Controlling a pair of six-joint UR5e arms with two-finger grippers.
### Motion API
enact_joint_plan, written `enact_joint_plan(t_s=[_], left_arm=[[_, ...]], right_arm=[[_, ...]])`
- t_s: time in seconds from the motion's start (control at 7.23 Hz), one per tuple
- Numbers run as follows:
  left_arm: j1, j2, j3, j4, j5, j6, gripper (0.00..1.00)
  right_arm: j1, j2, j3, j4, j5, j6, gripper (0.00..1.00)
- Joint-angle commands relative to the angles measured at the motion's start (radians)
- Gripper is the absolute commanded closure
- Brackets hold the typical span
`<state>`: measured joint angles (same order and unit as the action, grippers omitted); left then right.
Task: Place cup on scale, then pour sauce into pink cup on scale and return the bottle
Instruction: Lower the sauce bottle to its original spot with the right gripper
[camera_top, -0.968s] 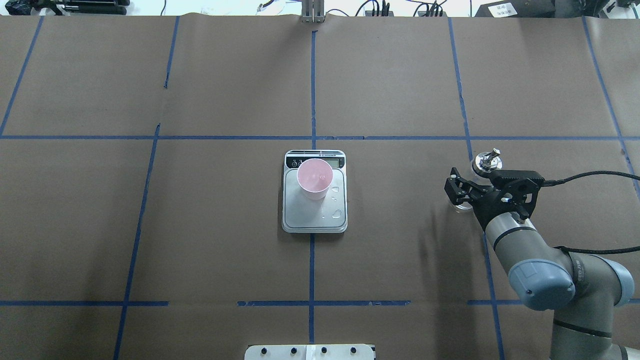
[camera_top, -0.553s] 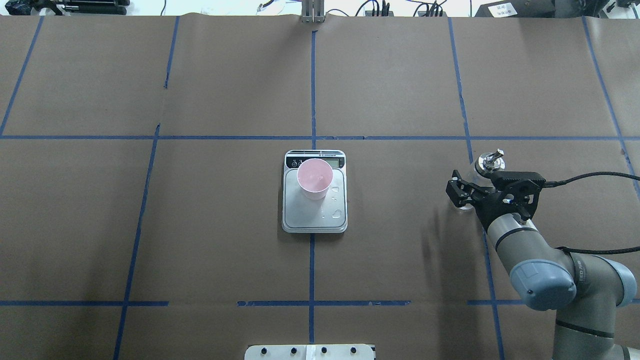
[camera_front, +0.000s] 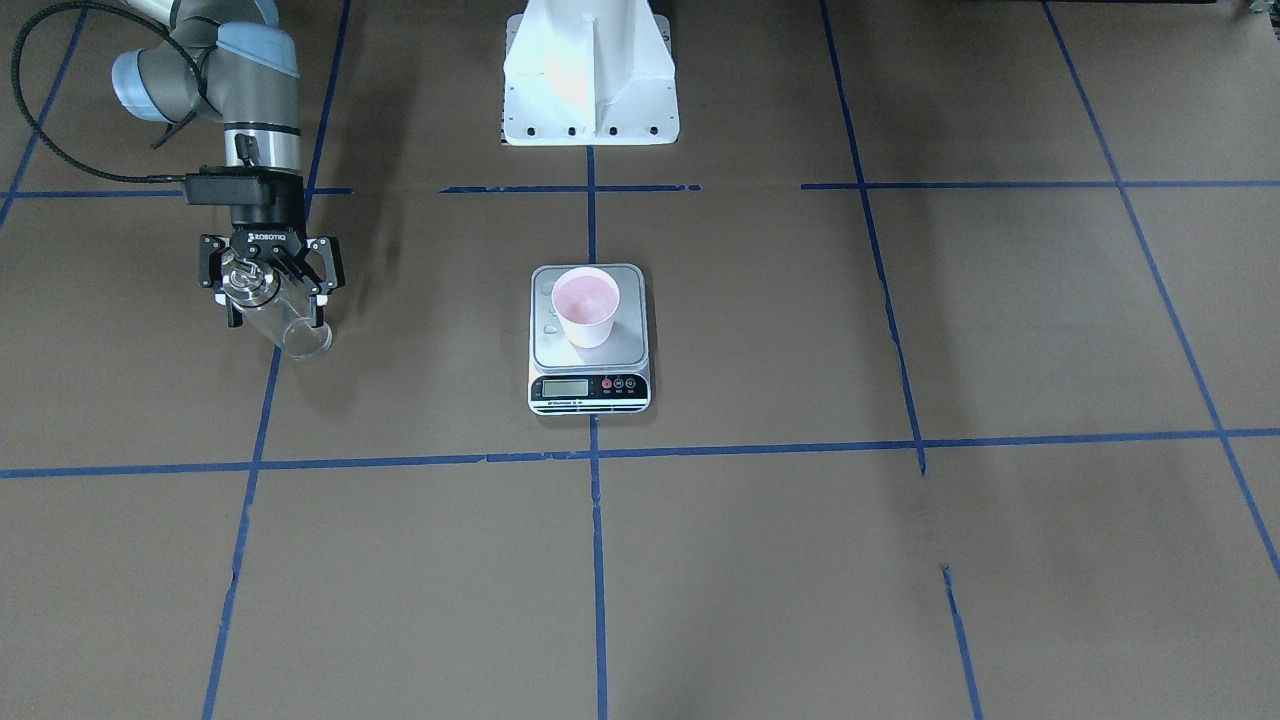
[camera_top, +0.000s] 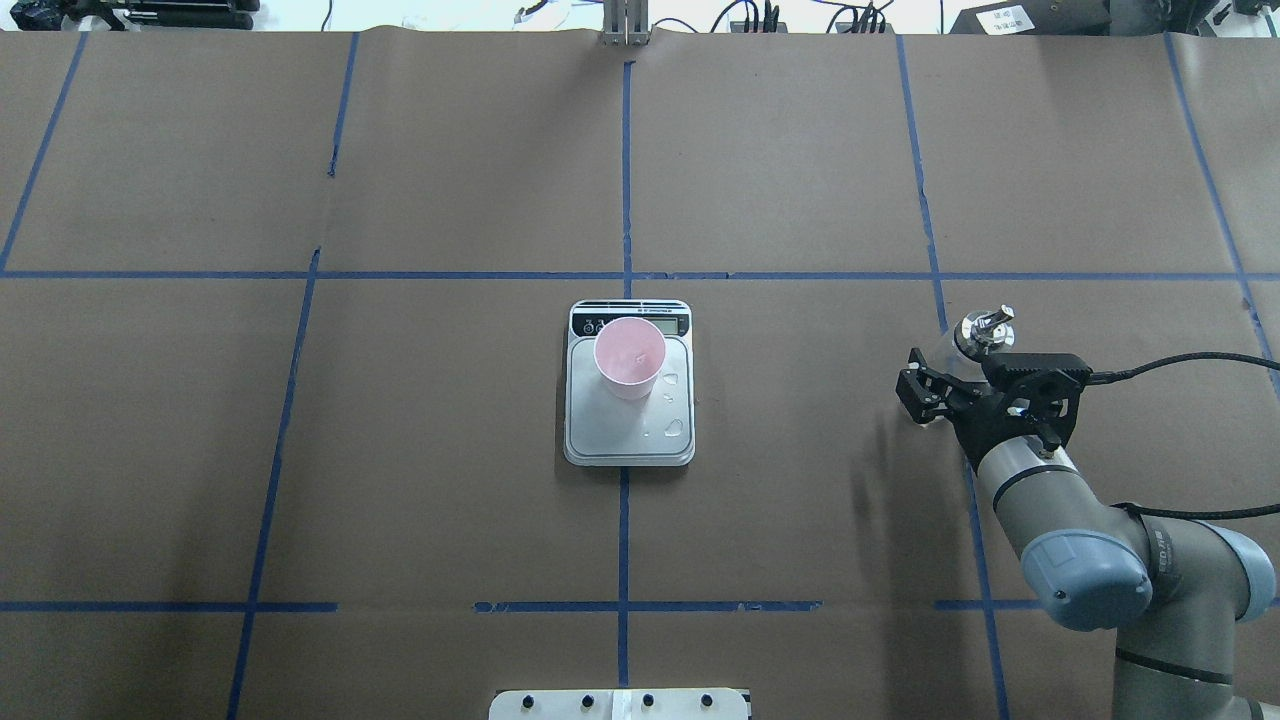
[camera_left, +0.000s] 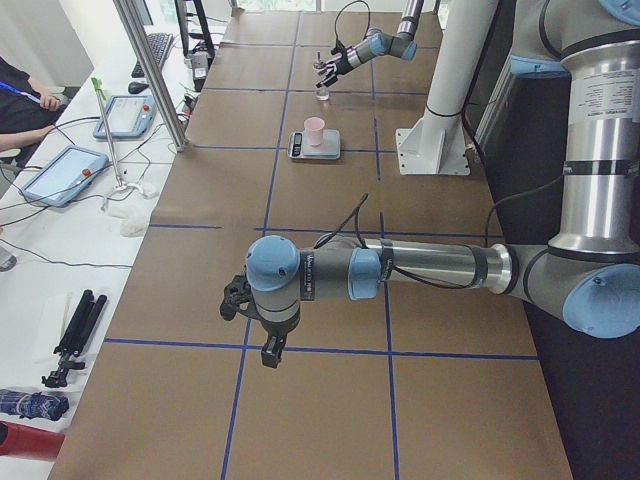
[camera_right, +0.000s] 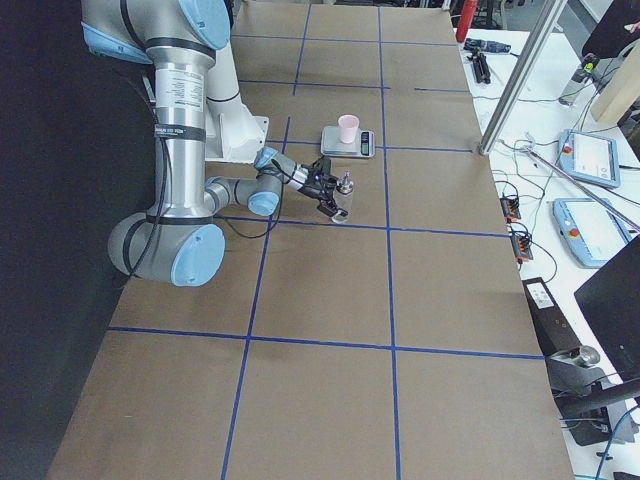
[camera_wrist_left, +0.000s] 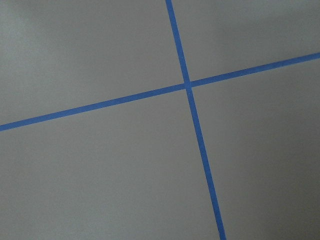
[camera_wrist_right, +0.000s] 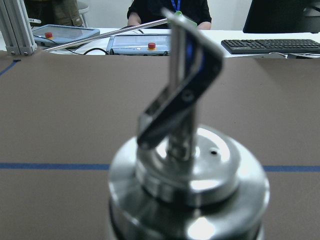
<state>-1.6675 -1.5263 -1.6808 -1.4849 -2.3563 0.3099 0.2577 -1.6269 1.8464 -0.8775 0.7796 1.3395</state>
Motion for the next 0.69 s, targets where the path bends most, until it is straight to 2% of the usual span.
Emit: enact_joint_plan(t_s=[0.0,0.28,0.55], left_arm=[[0.000,0.000,0.001,0.000,-0.001,0.000,0.00],[0.000,0.002,0.001,0.002,0.000,0.000,0.00],[0.000,0.002,0.001,0.002,-0.001,0.000,0.00]], right_arm=[[-0.049,-0.002,0.001,0.002,-0.036,0.001,0.00],[-0.078,-0.040,0.007,0.011,-0.051,0.001,0.00],[-0.156,-0.067,0.028,0.012,-0.111,0.007,0.00]])
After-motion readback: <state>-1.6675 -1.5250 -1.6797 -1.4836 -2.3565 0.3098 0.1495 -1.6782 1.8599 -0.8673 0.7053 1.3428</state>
